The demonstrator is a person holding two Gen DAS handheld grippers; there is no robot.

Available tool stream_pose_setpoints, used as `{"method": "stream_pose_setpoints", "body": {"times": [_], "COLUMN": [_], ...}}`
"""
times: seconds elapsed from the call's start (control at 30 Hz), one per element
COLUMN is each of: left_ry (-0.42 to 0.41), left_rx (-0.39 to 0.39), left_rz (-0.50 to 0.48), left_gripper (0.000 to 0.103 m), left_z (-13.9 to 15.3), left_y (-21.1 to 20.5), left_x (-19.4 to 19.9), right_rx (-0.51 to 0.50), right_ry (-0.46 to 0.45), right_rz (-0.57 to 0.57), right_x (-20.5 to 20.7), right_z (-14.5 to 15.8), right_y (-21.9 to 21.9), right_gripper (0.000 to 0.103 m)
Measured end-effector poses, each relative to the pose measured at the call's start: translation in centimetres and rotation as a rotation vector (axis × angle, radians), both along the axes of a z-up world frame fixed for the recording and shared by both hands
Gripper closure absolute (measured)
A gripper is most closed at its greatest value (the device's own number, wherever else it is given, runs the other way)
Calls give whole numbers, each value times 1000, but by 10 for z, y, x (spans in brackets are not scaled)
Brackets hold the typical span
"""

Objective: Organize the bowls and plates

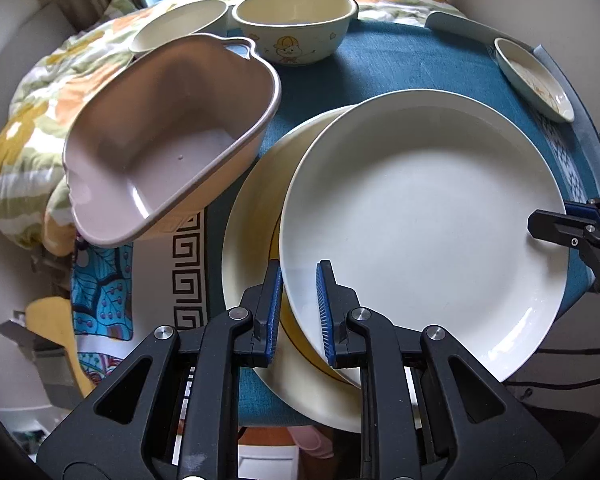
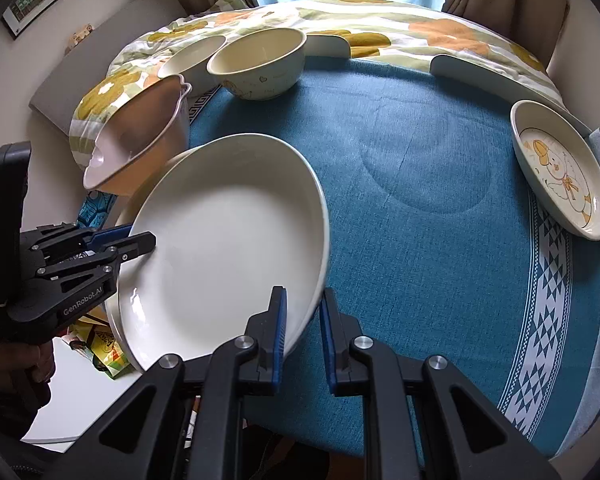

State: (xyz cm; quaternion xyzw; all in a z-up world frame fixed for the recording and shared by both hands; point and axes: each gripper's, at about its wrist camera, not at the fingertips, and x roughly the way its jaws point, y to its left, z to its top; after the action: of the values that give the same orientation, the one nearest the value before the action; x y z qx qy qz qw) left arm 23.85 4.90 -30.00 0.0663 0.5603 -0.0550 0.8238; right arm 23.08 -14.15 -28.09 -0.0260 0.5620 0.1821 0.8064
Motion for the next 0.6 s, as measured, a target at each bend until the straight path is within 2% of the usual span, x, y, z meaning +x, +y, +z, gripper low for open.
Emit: {"method": "stream_pose_setpoints", "body": {"times": [0.2, 0.43, 0.6], "left_ry": [-20, -64, -82], "left_rx": [64, 204, 227], "left_rz": [9, -18, -15], "left_gripper": [88, 88, 88], "left_z": [1, 4, 5], "left_y": [-5, -13, -12], "left_x": [-3, -9, -12], "right_rx": [-23, -73, -119], "right_ry": [-9, -49, -83], "right_rz": [37, 87, 118], "right_x": [-1, -1, -1], "right_z": [-2, -3, -2], "right_y": [5, 15, 22], "right_gripper": [88, 88, 88]}}
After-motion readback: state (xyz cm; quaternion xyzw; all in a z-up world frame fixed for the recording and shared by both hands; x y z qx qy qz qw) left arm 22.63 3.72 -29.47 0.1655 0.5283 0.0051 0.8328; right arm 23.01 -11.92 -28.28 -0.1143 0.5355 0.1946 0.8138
